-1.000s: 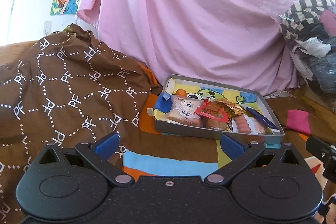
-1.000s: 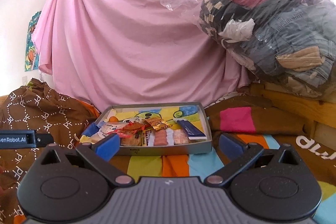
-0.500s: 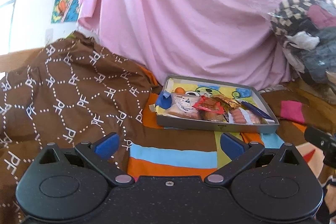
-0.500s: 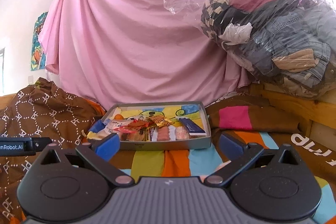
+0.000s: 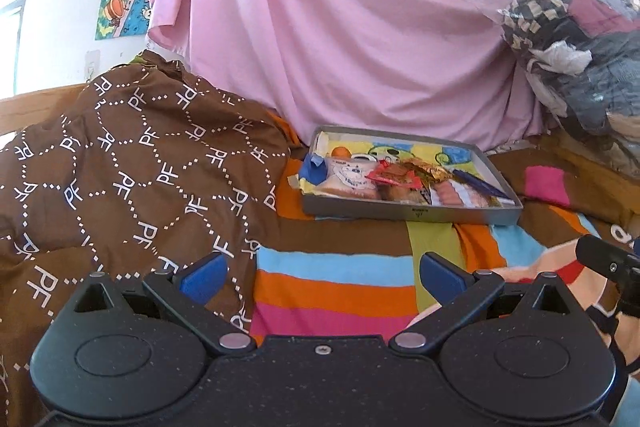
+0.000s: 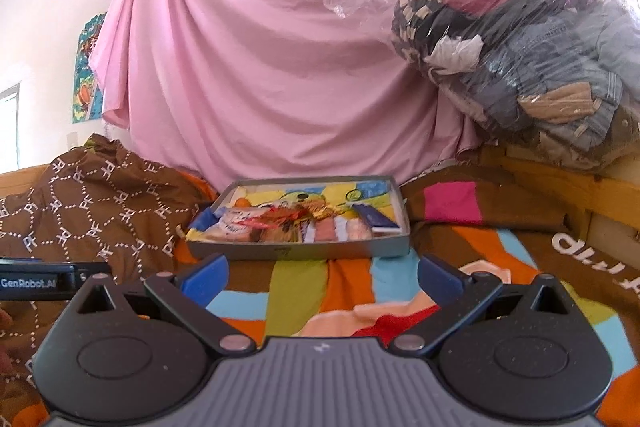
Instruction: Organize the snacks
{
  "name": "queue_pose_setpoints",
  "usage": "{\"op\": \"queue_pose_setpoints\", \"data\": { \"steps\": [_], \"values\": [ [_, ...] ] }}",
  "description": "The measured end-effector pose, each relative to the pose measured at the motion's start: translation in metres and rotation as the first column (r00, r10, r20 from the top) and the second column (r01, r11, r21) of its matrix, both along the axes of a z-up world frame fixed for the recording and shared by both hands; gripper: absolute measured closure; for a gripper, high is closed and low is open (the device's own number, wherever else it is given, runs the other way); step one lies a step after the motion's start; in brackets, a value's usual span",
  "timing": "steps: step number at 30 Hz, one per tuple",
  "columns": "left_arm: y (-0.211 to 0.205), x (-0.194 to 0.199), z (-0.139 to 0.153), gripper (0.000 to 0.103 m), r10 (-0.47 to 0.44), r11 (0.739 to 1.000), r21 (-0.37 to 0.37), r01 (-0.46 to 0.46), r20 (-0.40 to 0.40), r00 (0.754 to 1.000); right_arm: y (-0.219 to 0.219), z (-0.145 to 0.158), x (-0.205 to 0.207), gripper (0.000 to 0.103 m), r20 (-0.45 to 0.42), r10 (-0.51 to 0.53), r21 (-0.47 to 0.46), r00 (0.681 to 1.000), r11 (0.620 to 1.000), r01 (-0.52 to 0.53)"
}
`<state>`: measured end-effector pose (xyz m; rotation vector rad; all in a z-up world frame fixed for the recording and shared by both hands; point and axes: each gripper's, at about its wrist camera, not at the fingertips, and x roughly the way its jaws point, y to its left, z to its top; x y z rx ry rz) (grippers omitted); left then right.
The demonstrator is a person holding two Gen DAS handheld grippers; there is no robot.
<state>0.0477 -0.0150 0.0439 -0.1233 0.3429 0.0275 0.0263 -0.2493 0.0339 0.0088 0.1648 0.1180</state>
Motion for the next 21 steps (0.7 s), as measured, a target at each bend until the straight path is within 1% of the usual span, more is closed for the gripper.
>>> {"op": "queue_pose_setpoints", "data": {
  "steps": [4, 7, 10, 16, 21],
  "values": [
    [0.002, -0.001, -0.008, 0.001, 0.006, 1.0, 0.003, -0.006, -0.036, 0.999, 0.005, -0.008, -0.002, 0.0, -0.015, 0.019, -0.009, 1.0, 1.0, -0.019],
    [0.004, 0.002, -0.013, 0.001, 0.024, 1.0, 0.008, -0.024, -0.069, 0.997, 0.006, -0.014, 0.001, 0.0, -0.033, 0.037, 0.004, 0.999, 0.999, -0.037],
    [0.007, 0.003, -0.019, 0.001, 0.039, 0.999, -0.01, -0.04, -0.099, 0.994, 0.006, -0.019, 0.003, 0.0, -0.051, 0.042, 0.012, 0.998, 0.999, -0.041],
    [0.008, 0.005, -0.031, 0.001, 0.047, 0.999, -0.014, -0.049, -0.141, 0.989, 0.007, -0.031, 0.007, 0.0, -0.092, 0.042, 0.006, 0.995, 0.999, -0.042],
    [0.009, 0.004, -0.036, 0.001, 0.051, 0.998, -0.014, -0.054, -0.156, 0.986, 0.009, -0.037, 0.009, 0.0, -0.11, 0.045, -0.001, 0.993, 0.999, -0.045]
  ]
}}
